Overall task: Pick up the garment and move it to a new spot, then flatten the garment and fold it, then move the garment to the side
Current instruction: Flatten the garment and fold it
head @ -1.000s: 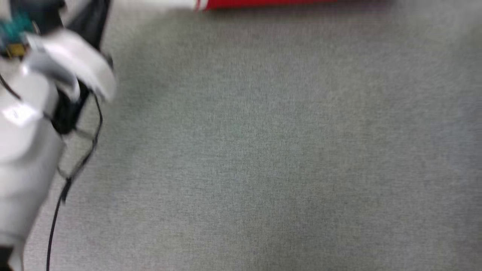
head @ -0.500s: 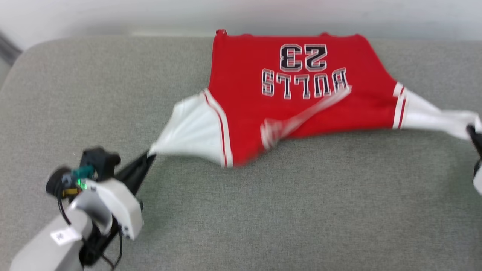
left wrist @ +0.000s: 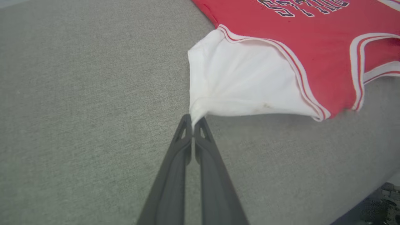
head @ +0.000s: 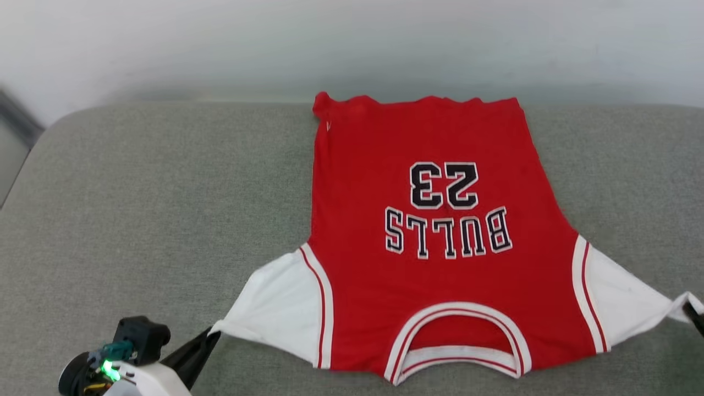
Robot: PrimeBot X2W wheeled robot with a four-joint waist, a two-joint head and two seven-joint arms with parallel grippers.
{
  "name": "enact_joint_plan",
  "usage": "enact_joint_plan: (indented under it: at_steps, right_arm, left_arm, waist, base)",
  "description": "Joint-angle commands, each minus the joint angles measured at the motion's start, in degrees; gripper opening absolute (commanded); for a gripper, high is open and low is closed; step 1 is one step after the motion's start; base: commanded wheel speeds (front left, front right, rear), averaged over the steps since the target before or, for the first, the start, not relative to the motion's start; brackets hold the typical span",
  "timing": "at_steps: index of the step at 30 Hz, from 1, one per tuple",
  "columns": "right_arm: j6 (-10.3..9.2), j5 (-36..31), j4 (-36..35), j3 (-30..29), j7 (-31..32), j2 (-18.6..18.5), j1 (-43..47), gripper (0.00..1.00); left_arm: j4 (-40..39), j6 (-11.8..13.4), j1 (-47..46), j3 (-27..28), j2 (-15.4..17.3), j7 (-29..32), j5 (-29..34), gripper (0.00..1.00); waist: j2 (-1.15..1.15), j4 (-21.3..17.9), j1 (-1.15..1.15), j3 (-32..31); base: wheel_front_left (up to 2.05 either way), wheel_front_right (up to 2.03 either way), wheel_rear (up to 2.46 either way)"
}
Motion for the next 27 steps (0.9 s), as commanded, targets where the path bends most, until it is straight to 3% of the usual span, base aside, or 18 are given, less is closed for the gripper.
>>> enact_joint_plan:
  at_steps: [1,9,12,19,20,21,27]
  right_arm:
    - [-0.09,0.51,-1.57,-1.25,0.98,-0.1,2.47,0.0]
    - [-0.09,1.72,-8.82,-6.11,8.97,0.62,11.63,0.0]
    - [-0.09,1.08,-10.81,-7.68,11.49,1.26,14.16,0.0]
    - [-0.06,-0.72,-14.55,-9.19,14.7,3.27,15.91,0.01]
    - [-0.06,-1.9,-15.45,-8.89,14.08,2.69,15.53,0.56]
    - [-0.07,-2.28,-15.43,-8.73,14.71,2.77,15.41,1.0]
    - [-0.05,-1.16,-19.3,-9.75,17.86,3.52,8.92,1.0]
  left_arm:
    - [-1.34,0.94,1.76,0.31,1.09,0.05,-0.46,0.0]
    - [-6.99,4.08,8.04,1.61,4.73,-0.38,-3.12,0.0]
    - [-8.98,4.18,9.82,1.02,5.51,0.1,-3.71,0.0]
    - [-12.3,4.45,10.35,-0.9,4.39,0.96,-2.62,0.0]
    - [-12.73,4.48,9.97,-1.08,4.18,1.08,-2.39,0.0]
    - [-13.26,4.53,9.55,-1.25,3.96,1.36,-2.13,0.0]
    - [-17.0,4.57,7.49,-1.44,3.67,2.53,-1.48,0.0]
  waist:
    - [0.0,-0.01,0.02,-1.04]
    - [0.0,-0.04,0.02,-2.69]
    - [0.0,-0.04,0.02,-2.94]
    - [0.0,0.4,0.02,-1.92]
    - [0.0,0.54,0.02,-1.64]
    - [0.0,0.77,0.02,-1.27]
    - [0.0,2.6,0.02,2.07]
  base:
    - [0.0,0.0,0.0]
    - [0.0,0.0,0.0]
    - [0.0,0.0,0.0]
    - [0.0,0.0,0.0]
    - [0.0,0.0,0.0]
    - [0.0,0.0,0.0]
    - [0.0,0.0,0.0]
